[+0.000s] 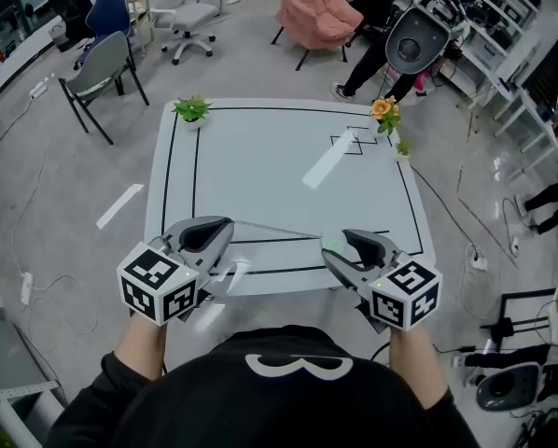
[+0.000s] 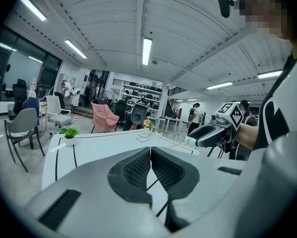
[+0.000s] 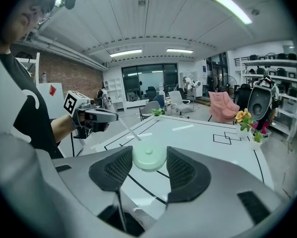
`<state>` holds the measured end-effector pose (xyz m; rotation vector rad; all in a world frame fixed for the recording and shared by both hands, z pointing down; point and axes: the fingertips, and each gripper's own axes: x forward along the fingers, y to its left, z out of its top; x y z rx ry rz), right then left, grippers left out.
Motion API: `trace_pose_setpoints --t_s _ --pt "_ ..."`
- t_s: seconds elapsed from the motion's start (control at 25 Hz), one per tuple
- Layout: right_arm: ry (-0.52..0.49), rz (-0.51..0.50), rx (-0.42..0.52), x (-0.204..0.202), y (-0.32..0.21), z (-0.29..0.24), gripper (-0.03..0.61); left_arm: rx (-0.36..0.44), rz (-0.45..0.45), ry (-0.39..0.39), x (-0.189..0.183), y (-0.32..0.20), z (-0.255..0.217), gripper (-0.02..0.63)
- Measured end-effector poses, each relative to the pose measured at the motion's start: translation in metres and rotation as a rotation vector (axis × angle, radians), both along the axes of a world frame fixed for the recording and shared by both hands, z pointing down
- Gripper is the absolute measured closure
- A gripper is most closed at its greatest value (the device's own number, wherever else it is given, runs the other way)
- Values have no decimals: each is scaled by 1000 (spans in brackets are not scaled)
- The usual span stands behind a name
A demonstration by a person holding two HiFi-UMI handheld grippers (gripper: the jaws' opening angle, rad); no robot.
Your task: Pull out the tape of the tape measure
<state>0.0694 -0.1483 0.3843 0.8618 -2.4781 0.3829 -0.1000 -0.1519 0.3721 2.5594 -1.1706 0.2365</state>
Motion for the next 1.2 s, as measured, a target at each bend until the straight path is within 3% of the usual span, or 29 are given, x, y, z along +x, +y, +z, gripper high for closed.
trace_pose_setpoints --t_s 1.2 --pt "25 47 14 24 9 -2 359 7 -152 -11 -60 12 -3 601"
